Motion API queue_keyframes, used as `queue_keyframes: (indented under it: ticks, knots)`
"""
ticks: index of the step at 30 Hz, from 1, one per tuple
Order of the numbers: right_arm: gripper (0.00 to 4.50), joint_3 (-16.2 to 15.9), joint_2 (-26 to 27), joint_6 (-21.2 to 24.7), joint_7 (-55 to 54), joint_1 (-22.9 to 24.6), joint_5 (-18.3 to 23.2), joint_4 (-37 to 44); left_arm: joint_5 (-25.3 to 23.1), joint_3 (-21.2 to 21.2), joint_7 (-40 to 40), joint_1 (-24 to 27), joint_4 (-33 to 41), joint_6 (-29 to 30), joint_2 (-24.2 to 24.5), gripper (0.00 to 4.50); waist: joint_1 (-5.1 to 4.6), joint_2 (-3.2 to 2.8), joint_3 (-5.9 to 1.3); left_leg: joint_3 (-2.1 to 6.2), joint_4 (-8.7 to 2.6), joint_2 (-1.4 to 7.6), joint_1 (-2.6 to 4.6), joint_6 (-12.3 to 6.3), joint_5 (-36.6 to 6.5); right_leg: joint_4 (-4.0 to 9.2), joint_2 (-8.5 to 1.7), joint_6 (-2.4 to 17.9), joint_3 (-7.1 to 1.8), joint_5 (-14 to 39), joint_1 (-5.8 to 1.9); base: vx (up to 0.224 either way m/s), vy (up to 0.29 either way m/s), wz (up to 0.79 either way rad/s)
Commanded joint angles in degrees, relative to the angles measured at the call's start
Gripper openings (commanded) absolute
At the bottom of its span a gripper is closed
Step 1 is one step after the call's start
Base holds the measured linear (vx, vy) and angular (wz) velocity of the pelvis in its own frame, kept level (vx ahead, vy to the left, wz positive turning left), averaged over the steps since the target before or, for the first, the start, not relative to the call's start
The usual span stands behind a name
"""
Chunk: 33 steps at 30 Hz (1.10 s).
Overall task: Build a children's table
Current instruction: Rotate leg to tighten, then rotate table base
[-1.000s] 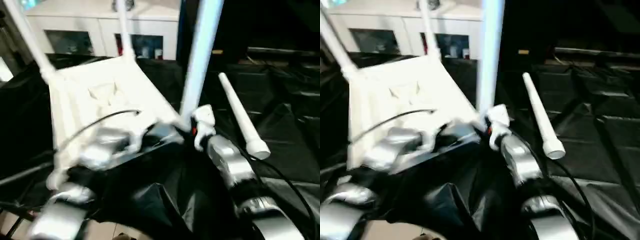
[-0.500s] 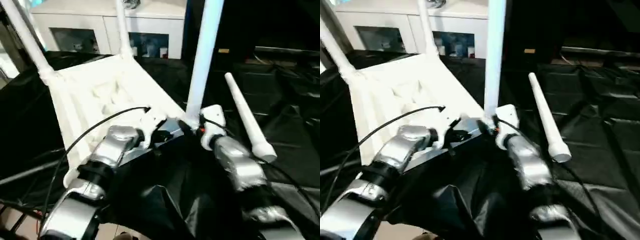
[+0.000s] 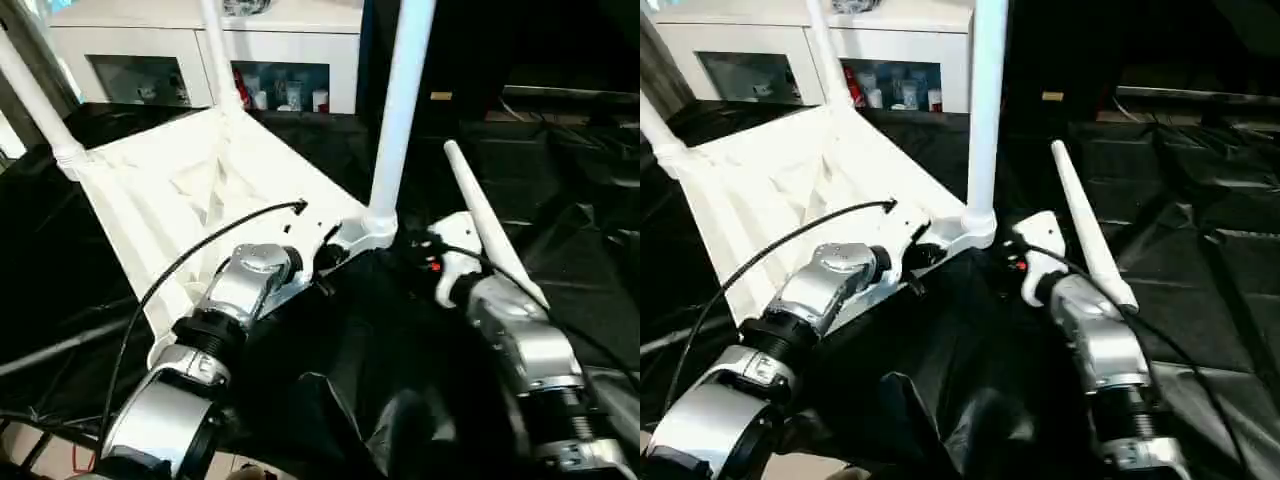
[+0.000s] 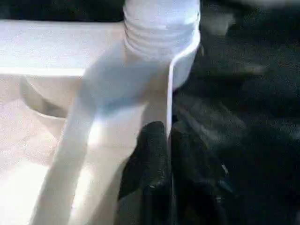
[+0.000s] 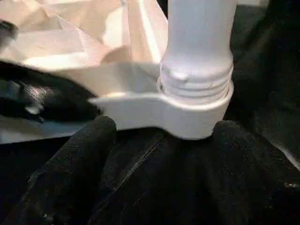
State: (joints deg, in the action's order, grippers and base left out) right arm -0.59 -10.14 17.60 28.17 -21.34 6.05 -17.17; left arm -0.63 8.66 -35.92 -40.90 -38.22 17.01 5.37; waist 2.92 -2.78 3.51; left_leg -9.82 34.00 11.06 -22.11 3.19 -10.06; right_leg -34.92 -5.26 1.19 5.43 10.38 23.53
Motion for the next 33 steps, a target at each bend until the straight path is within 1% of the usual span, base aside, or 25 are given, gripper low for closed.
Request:
queue_keyframes:
  ticks: [1, 2, 3, 4, 5, 6, 7, 8, 9, 10, 11, 12, 13, 14, 16, 17, 18, 20, 21, 24, 25, 26, 27, 30, 33]
  knots:
    - [3.88, -0.93, 0.72, 1.13, -2.07, -0.42, -0.69, -0.77, 0.55, -2.71, 1.88, -0.74, 6.59, -0.79, 2.32, 0.56, 0.49, 0.50, -4.98, 0.55, -3.06, 1.74, 0.41, -6.31, -4.46, 3.43, -3.17, 14.94, -2.67, 0.89, -4.04, 0.000, 0.000, 0.00]
    - [3.88, -0.98, 0.81, 1.13, -2.12, -0.42, -0.72, -0.75, 0.48, -2.78, 2.02, -0.66, 6.87, -0.71, 2.47, 0.67, 0.55, 0.42, -4.92, 0.54, -3.02, 1.83, 0.48, -6.48, -4.84, 3.33, -3.20, 15.10, -2.67, 0.75, -3.97, 0.000, 0.000, 0.00]
    - [3.88, -1.67, 1.81, 1.13, -2.55, -0.47, -1.04, -0.76, -0.07, -4.20, 3.71, 0.22, 10.31, 0.29, 4.26, 0.77, 0.57, 0.69, -4.72, 0.40, -3.11, 1.75, 0.62, -6.27, -6.12, 3.58, -3.14, 14.66, -2.64, 2.59, -3.91, 0.000, 0.000, 0.00]
    - [3.88, -2.08, 2.34, 1.16, -2.76, -0.48, -1.25, -0.81, -0.20, -5.10, 4.33, 0.78, 12.32, 0.95, 5.35, 0.86, 0.55, 0.89, -4.66, 0.48, -3.23, 1.85, 0.51, -5.95, -6.59, 3.51, -3.28, 14.42, -2.66, 3.54, -4.05, 0.000, 0.000, 0.00]
    - [3.88, -2.49, 2.72, 1.25, -2.76, -0.59, -1.41, -1.02, -0.49, -5.69, 4.48, 1.30, 14.10, 1.69, 6.54, 0.86, 0.39, 0.52, -4.59, 0.46, -3.31, 1.80, 0.52, -5.33, -7.18, 3.56, -3.18, 13.86, -2.62, 5.14, -3.90, 0.000, 0.000, 0.00]
    - [3.88, -2.91, 3.06, 1.20, -2.86, -0.74, -1.64, -1.34, -1.00, -6.02, 4.60, 1.88, 15.66, 2.35, 7.91, 0.99, 0.23, 0.42, -4.42, 0.40, -3.41, 1.78, 0.78, -4.59, -8.40, 3.90, -3.03, 13.17, -2.66, 7.31, -3.67, 0.000, 0.000, 0.00]
    - [3.88, -3.36, 3.68, 1.40, -3.55, -1.17, -2.13, -2.26, -2.46, -6.17, 4.27, 3.14, 18.29, 3.73, 10.84, 1.10, 0.50, 0.71, -4.51, 0.55, -3.53, 2.08, 0.92, -3.70, -8.70, 3.61, -3.39, 12.75, -2.79, 8.47, -3.73, 0.000, 0.000, 0.00]
    - [3.88, -3.56, 4.04, 1.56, -4.05, -1.41, -2.42, -2.80, -3.38, -6.17, 4.01, 3.92, 19.75, 4.52, 12.55, 1.20, 0.16, 0.62, -4.28, 0.51, -3.70, 1.94, 0.60, -3.59, -8.54, 3.68, -3.17, 12.30, -2.78, 9.13, -3.72, 0.000, 0.000, 0.00]
    - [3.88, -3.76, 4.28, 1.54, -4.55, -1.59, -2.74, -3.20, -4.23, -6.15, 4.05, 4.69, 21.02, 5.26, 14.06, 1.20, 0.04, 0.38, -4.18, 0.40, -3.75, 1.85, 0.97, -2.84, -9.53, 4.04, -2.88, 11.42, -2.77, 10.79, -3.30, 0.000, 0.000, 0.00]
    - [3.88, -3.86, 4.47, 1.50, -4.84, -1.76, -2.88, -3.52, -5.18, -6.27, 4.48, 5.25, 21.77, 5.72, 15.33, 1.31, 0.05, 0.37, -4.28, 0.47, -3.75, 1.98, 1.20, -2.32, -9.92, 3.93, -3.00, 11.31, -2.85, 10.97, -3.24, 0.000, 0.000, 0.00]
    - [3.88, -3.89, 4.58, 1.49, -4.99, -1.88, -2.89, -3.72, -5.95, -6.44, 5.07, 5.61, 22.14, 6.16, 16.23, 1.36, -0.03, 0.26, -4.17, 0.40, -3.84, 1.82, 1.05, -1.80, -10.14, 4.00, -2.87, 11.05, -2.88, 11.14, -3.27, 0.000, 0.000, 0.00]
    - [3.88, -3.95, 4.76, 1.52, -5.24, -2.07, -2.93, -4.02, -7.60, -6.29, 5.77, 6.29, 22.48, 6.66, 18.01, 1.43, 0.25, 0.10, -4.32, 0.41, -3.80, 1.92, 1.41, -1.37, -10.39, 3.99, -2.87, 11.00, -2.99, 10.55, -3.04, 0.000, 0.000, 0.00]
    - [3.88, -4.17, 5.04, 1.38, -5.73, -2.44, -3.05, -4.60, -10.72, -5.67, 7.27, 7.63, 22.58, 6.70, 21.36, 1.43, 0.29, 0.14, -4.30, 0.51, -3.88, 1.89, 1.16, -1.23, -10.41, 3.73, -2.85, 10.90, -3.01, 9.62, -3.13, 0.000, 0.000, 0.00]
    - [3.88, -4.14, 5.26, 1.28, -6.17, -2.84, -3.10, -5.09, -11.93, -5.87, 8.78, 8.31, 21.80, 6.77, 22.84, 1.43, 0.31, -0.06, -4.39, 0.56, -3.92, 1.82, 1.18, -0.91, -10.08, 3.57, -2.77, 10.51, -2.95, 8.86, -3.18, 0.000, 0.000, 0.00]
    - [3.88, -4.06, 5.54, 1.25, -6.65, -3.19, -3.17, -5.49, -13.04, -5.81, 9.84, 8.89, 20.90, 6.79, 24.19, 1.43, 0.26, -0.15, -4.39, 0.57, -3.89, 1.79, 1.19, -0.73, -10.01, 3.51, -2.76, 10.62, -3.00, 7.85, -3.14, 0.000, 0.000, 0.00]
    - [3.88, -3.91, 6.09, 1.13, -7.48, -3.89, -3.51, -6.31, -15.09, -4.96, 10.74, 10.23, 20.17, 7.54, 26.82, 1.43, 0.33, -0.21, -4.45, 0.58, -3.89, 1.72, 1.24, -0.37, -10.13, 3.40, -2.81, 10.81, -2.97, 7.54, -3.07, 0.000, 0.000, 0.00]
    - [3.88, -3.91, 6.09, 1.13, -7.48, -3.89, -3.51, -6.31, -15.09, -4.96, 10.74, 10.23, 20.17, 7.54, 26.82, 1.43, 0.33, -0.21, -4.45, 0.58, -3.89, 1.72, 1.24, -0.37, -10.13, 3.40, -2.81, 10.81, -2.97, 7.54, -3.07, 0.000, 0.000, 0.00]
    - [3.88, -4.13, 6.53, 0.89, -8.06, -4.29, -3.79, -6.89, -16.50, -3.34, 9.56, 11.52, 20.40, 9.54, 29.02, 1.43, 0.32, -0.21, -4.44, 0.61, -3.92, 1.70, 1.14, -0.13, -9.99, 3.31, -2.91, 10.74, -3.06, 7.28, -3.16, 0.000, 0.000, 0.00]
    - [3.88, -4.30, 6.77, 0.78, -8.26, -4.39, -3.80, -7.08, -16.91, -2.81, 8.87, 12.04, 20.30, 10.34, 29.60, 1.43, 0.43, -0.42, -4.43, 0.56, -3.96, 1.77, 1.37, 0.10, -10.36, 3.41, -2.91, 10.85, -3.08, 7.43, -2.95, 0.000, 0.000, 0.00]
    - [3.88, -4.65, 7.05, 0.61, -8.58, -4.60, -3.68, -7.40, -16.76, -2.43, 7.86, 12.57, 19.51, 10.75, 29.69, 1.43, 0.48, -0.39, -4.41, 0.59, -4.00, 1.67, 1.22, 0.50, -10.98, 3.37, -2.92, 11.28, -3.10, 6.92, -3.06, 0.000, 0.000, 0.00]
    - [3.88, -4.92, 7.29, 0.32, -8.74, -4.84, -3.73, -7.88, -17.10, -1.41, 7.25, 12.84, 18.04, 10.69, 29.85, 1.43, 0.49, -0.57, -4.45, 0.64, -4.01, 1.61, 1.19, 0.65, -11.34, 3.34, -2.96, 11.25, -3.09, 6.97, -3.13, 0.000, 0.000, 0.00]
    - [3.88, -4.92, 7.29, 0.32, -8.74, -4.84, -3.73, -7.88, -17.10, -1.41, 7.25, 12.84, 18.04, 10.69, 29.85, 1.43, 0.43, -0.48, -4.45, 0.63, -4.01, 1.58, 1.18, 0.65, -11.50, 3.40, -2.94, 11.22, -3.09, 6.91, -3.11, 0.000, 0.000, 0.00]
    - [3.88, -5.06, 7.37, 0.17, -8.74, -4.98, -3.79, -8.11, -17.35, -0.88, 6.97, 12.90, 17.40, 10.65, 30.03, 1.43, 0.39, -0.62, -4.44, 0.69, -4.03, 1.56, 1.17, 0.78, -12.00, 3.39, -3.01, 11.34, -3.09, 7.14, -3.16, 0.000, 0.000, 0.00]
    - [3.88, -5.11, 7.60, -0.05, -8.75, -5.24, -4.08, -8.37, -17.62, -0.40, 6.61, 13.12, 16.94, 11.83, 30.37, 1.43, 0.33, -0.51, -4.48, 0.68, -3.99, 1.56, 1.11, 0.72, -11.79, 3.37, -2.99, 11.41, -3.12, 6.59, -3.23, 0.000, 0.000, 0.00]
    - [3.88, -5.12, 7.72, -0.34, -8.88, -5.72, -4.18, -9.15, -18.49, 1.28, 4.59, 13.87, 17.32, 13.81, 31.39, 1.43, 0.27, -0.49, -4.52, 0.75, -3.98, 1.57, 1.07, 0.55, -11.25, 3.20, -3.01, 11.77, -3.07, 5.99, -3.34, 0.000, 0.000, 0.00]
